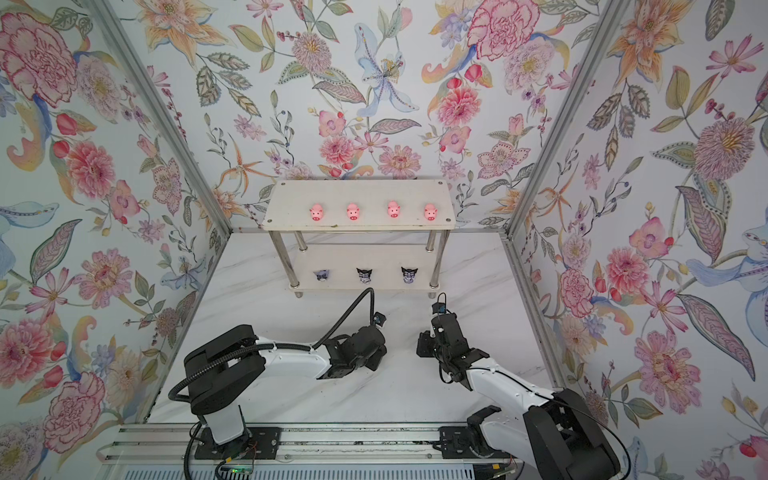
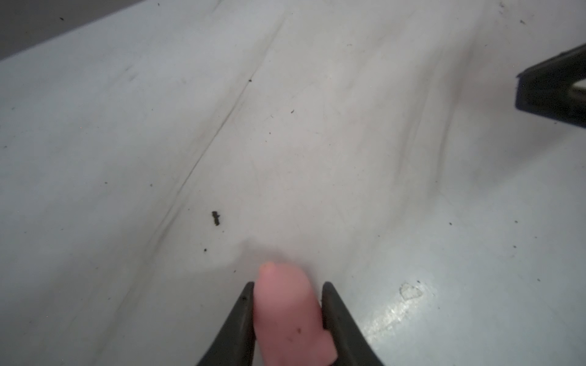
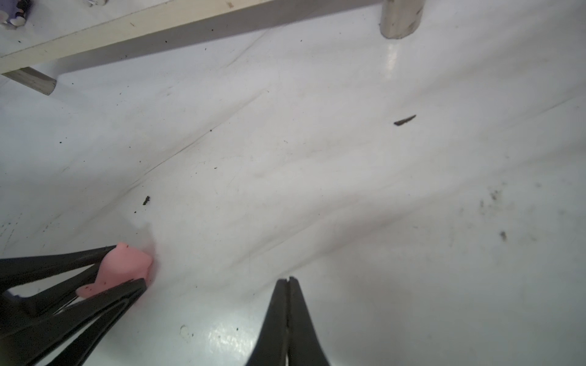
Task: Place and organize the plastic toys onto the shelf
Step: 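Close the left gripper on the last pink pig while the right gripper nudges it, then lift the pink pig with the left gripper and carry it to the top shelf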
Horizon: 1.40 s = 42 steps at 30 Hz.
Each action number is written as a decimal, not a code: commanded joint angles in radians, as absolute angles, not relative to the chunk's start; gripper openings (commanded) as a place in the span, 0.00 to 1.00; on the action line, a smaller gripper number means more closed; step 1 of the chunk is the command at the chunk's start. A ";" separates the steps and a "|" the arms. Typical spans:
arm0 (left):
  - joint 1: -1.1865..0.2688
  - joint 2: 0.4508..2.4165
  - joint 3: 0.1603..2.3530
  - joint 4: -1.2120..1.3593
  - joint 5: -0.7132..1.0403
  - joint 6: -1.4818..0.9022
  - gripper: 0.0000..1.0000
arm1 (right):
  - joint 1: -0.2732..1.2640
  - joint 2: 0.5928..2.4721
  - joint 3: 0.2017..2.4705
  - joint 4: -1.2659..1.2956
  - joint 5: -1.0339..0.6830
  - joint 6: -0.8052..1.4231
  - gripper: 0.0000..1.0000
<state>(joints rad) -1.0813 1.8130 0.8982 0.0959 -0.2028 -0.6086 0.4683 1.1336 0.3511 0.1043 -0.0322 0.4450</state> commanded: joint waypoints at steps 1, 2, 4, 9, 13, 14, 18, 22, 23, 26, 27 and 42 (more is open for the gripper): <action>-1.090 1.821 0.926 0.050 -0.221 -0.639 0.27 | 0.461 1.117 0.338 0.136 -0.075 0.465 0.07; -1.092 1.812 0.929 0.036 -0.224 -0.643 0.24 | 0.460 1.118 0.337 0.139 -0.085 0.466 0.07; -1.091 1.779 0.937 -0.010 -0.241 -0.647 0.23 | 0.460 1.117 0.336 0.140 -0.102 0.471 0.08; -1.090 1.603 1.016 -0.281 -0.364 -0.621 0.23 | 0.459 1.103 0.332 0.152 -0.145 0.485 0.09; -1.060 1.440 1.211 -0.594 -0.515 -0.583 0.24 | 0.460 1.109 0.331 0.169 -0.199 0.503 0.11; -1.044 1.410 1.266 -0.662 -0.540 -0.577 0.24 | 0.461 1.112 0.333 0.173 -0.212 0.506 0.11; -0.914 1.326 1.457 -0.796 -0.562 -0.523 0.23 | 0.460 1.126 0.334 0.181 -0.240 0.514 0.11; -0.717 1.310 1.622 -0.833 -0.489 -0.426 0.22 | 0.460 1.129 0.333 0.186 -0.246 0.517 0.12; -0.669 1.322 1.665 -0.838 -0.452 -0.403 0.22 | 0.460 1.128 0.334 0.186 -0.247 0.518 0.12; -0.567 1.384 1.791 -0.861 -0.355 -0.361 0.22 | 0.459 1.126 0.332 0.186 -0.247 0.519 0.12; -0.546 1.409 1.831 -0.873 -0.342 -0.352 0.22 | 0.460 1.125 0.332 0.184 -0.246 0.517 0.12; -0.347 1.732 2.150 -0.985 -0.195 -0.255 0.23 | 0.459 1.105 0.330 0.176 -0.242 0.517 0.12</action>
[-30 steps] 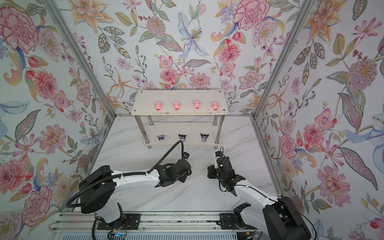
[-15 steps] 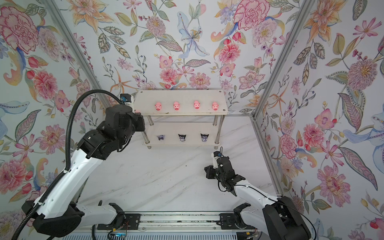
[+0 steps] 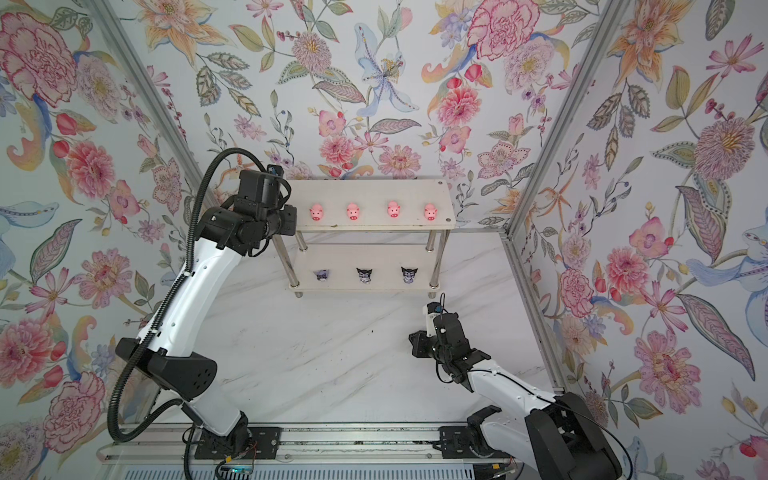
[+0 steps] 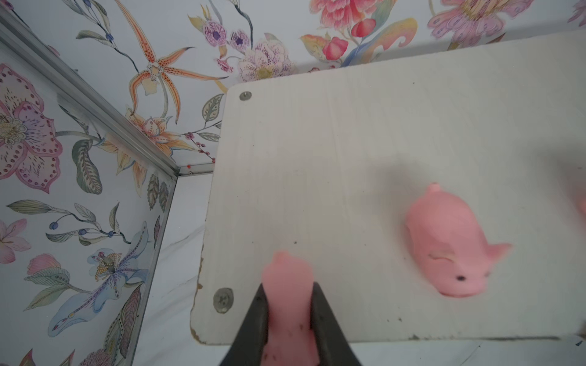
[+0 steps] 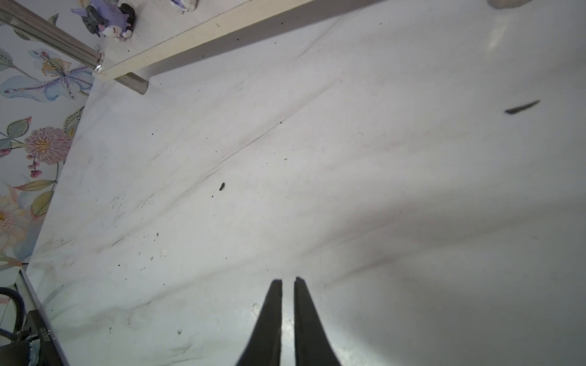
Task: Place and organize the plastic toys onto the shelf
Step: 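Lift the pink pig with the left gripper and carry it to the top shelf, then lower the pink pig onto the top shelf at the end of the row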
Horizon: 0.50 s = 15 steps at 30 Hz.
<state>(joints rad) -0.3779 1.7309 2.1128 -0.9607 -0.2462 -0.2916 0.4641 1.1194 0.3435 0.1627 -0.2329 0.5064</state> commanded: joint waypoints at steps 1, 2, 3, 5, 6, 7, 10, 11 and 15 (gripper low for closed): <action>-0.335 1.733 2.143 -0.975 -0.177 -0.254 0.23 | 0.459 1.102 0.331 0.176 -0.241 0.517 0.12; -0.329 1.735 2.136 -0.963 -0.161 -0.255 0.23 | 0.460 1.102 0.328 0.178 -0.240 0.517 0.12; -0.325 1.737 2.132 -0.955 -0.147 -0.249 0.23 | 0.460 1.104 0.330 0.178 -0.240 0.517 0.12; -0.323 1.742 2.131 -0.945 -0.137 -0.247 0.23 | 0.460 1.106 0.331 0.178 -0.238 0.517 0.12; -0.321 1.744 2.131 -0.941 -0.128 -0.245 0.23 | 0.460 1.107 0.330 0.178 -0.238 0.517 0.12; -0.319 1.746 2.132 -0.936 -0.118 -0.245 0.23 | 0.460 1.109 0.330 0.178 -0.238 0.516 0.12; -0.317 1.754 2.145 -0.936 -0.110 -0.243 0.24 | 0.460 1.114 0.331 0.181 -0.236 0.516 0.12; -0.315 1.758 2.152 -0.940 -0.109 -0.242 0.24 | 0.460 1.116 0.331 0.182 -0.236 0.516 0.12; -0.311 1.766 2.160 -0.941 -0.109 -0.239 0.24 | 0.459 1.127 0.330 0.186 -0.241 0.517 0.12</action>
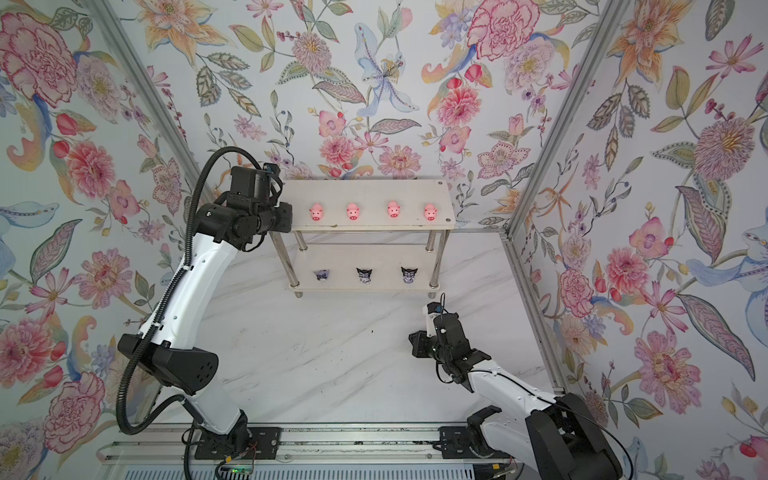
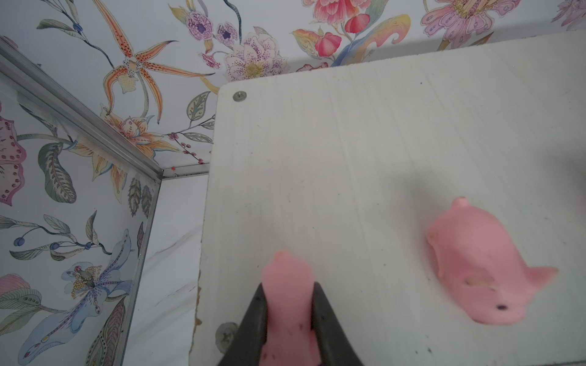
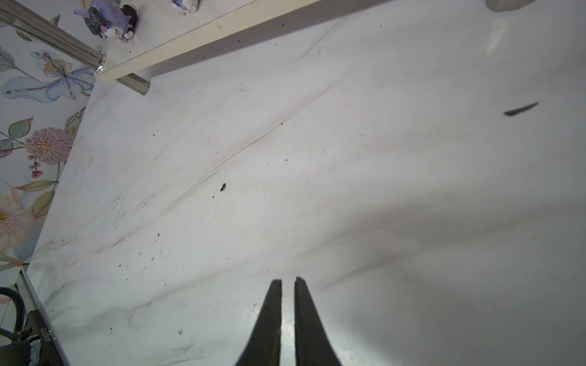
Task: Place and organize the plastic toys onto the shelf
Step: 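Lower the pink pig onto the top shelf at the end of the row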
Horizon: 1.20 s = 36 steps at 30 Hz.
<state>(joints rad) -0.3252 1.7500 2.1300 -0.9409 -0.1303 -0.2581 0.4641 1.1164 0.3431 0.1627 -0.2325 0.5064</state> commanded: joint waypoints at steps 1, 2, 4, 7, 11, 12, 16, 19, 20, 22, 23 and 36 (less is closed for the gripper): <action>-0.310 1.766 2.161 -0.940 -0.110 -0.238 0.24 | 0.460 1.128 0.330 0.186 -0.241 0.517 0.12; -0.309 1.768 2.162 -0.938 -0.110 -0.238 0.24 | 0.459 1.131 0.332 0.187 -0.242 0.518 0.12; -0.306 1.775 2.169 -0.940 -0.109 -0.235 0.24 | 0.460 1.131 0.332 0.188 -0.243 0.517 0.12; -0.300 1.784 2.174 -0.943 -0.108 -0.233 0.25 | 0.459 1.130 0.330 0.186 -0.241 0.517 0.12; -0.293 1.792 2.175 -0.940 -0.107 -0.230 0.26 | 0.459 1.131 0.330 0.188 -0.242 0.517 0.12; -0.291 1.795 2.176 -0.940 -0.103 -0.229 0.26 | 0.460 1.133 0.330 0.189 -0.241 0.518 0.12; -0.291 1.800 2.175 -0.936 -0.098 -0.227 0.27 | 0.459 1.138 0.331 0.190 -0.243 0.518 0.12; -0.289 1.804 2.177 -0.934 -0.094 -0.225 0.28 | 0.460 1.139 0.332 0.190 -0.243 0.518 0.12; -0.289 1.804 2.176 -0.936 -0.091 -0.225 0.28 | 0.460 1.141 0.331 0.190 -0.242 0.518 0.12; -0.289 1.804 2.173 -0.934 -0.090 -0.224 0.31 | 0.459 1.143 0.331 0.191 -0.243 0.517 0.12; -0.290 1.804 2.171 -0.933 -0.091 -0.223 0.33 | 0.459 1.142 0.332 0.192 -0.243 0.517 0.12; -0.287 1.801 2.164 -0.923 -0.086 -0.218 0.47 | 0.459 1.149 0.333 0.196 -0.244 0.517 0.13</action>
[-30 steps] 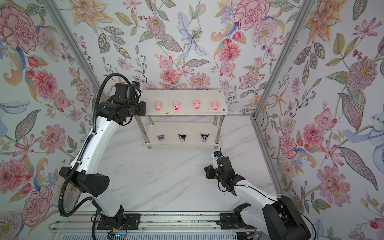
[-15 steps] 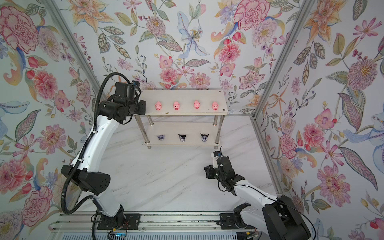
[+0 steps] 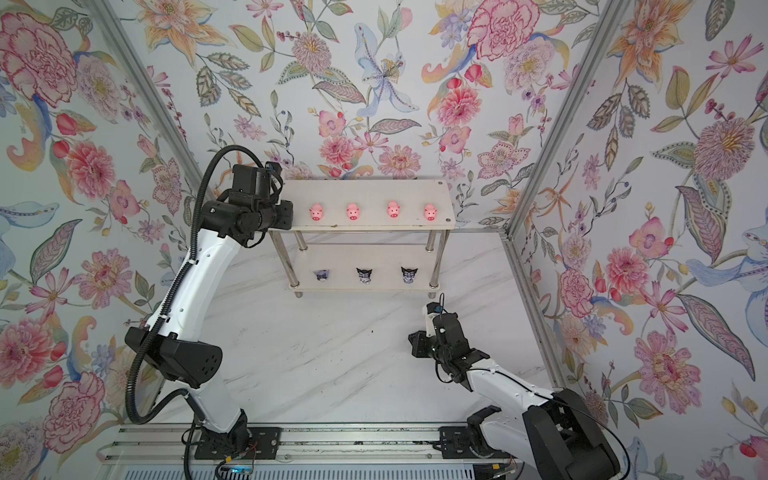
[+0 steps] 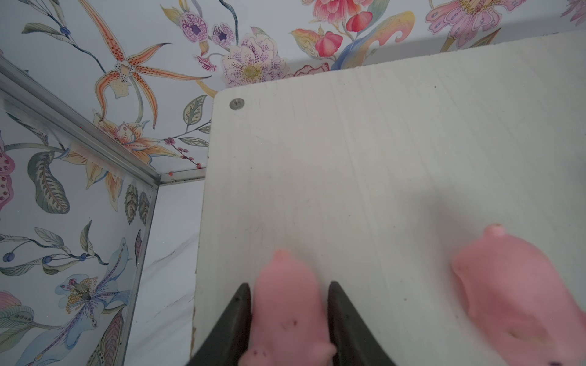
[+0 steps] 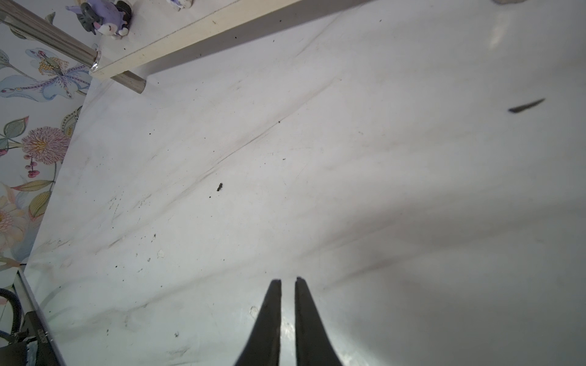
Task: Place and organize the plastic toys onto the shelf
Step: 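Lower the pink pig onto the top shelf at the end of the row, then open the left gripper and withdraw it from the shelf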
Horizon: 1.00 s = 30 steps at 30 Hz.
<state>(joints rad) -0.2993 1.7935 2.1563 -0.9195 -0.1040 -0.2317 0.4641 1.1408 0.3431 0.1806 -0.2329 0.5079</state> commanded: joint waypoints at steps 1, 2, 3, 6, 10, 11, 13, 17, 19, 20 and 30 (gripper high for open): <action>-0.287 1.802 2.165 -0.925 -0.084 -0.218 0.50 | 0.459 1.150 0.333 0.196 -0.245 0.517 0.13; -0.287 1.801 2.167 -0.925 -0.084 -0.218 0.52 | 0.460 1.150 0.332 0.195 -0.244 0.518 0.13; -0.288 1.801 2.170 -0.926 -0.084 -0.218 0.56 | 0.460 1.150 0.332 0.195 -0.244 0.517 0.13; -0.288 1.798 2.189 -0.931 -0.086 -0.218 0.67 | 0.459 1.153 0.333 0.195 -0.244 0.517 0.13; -0.287 1.768 2.207 -0.911 -0.097 -0.208 0.77 | 0.459 1.157 0.335 0.194 -0.241 0.515 0.14; -0.288 1.746 2.193 -0.886 -0.099 -0.205 0.78 | 0.459 1.158 0.337 0.189 -0.241 0.512 0.14; -0.288 1.692 2.152 -0.827 -0.106 -0.200 0.78 | 0.459 1.150 0.341 0.176 -0.232 0.505 0.15; -0.288 1.534 2.017 -0.703 -0.143 -0.176 0.73 | 0.452 1.111 0.337 0.155 -0.194 0.491 0.18; -0.287 1.447 1.921 -0.637 -0.168 -0.159 0.73 | 0.447 1.084 0.333 0.143 -0.165 0.477 0.21; -0.288 1.402 1.862 -0.597 -0.180 -0.149 0.73 | 0.445 1.069 0.331 0.134 -0.140 0.470 0.23; -0.288 0.804 0.983 -0.062 -0.191 -0.184 0.81 | 0.446 0.912 0.268 0.138 0.065 0.418 0.54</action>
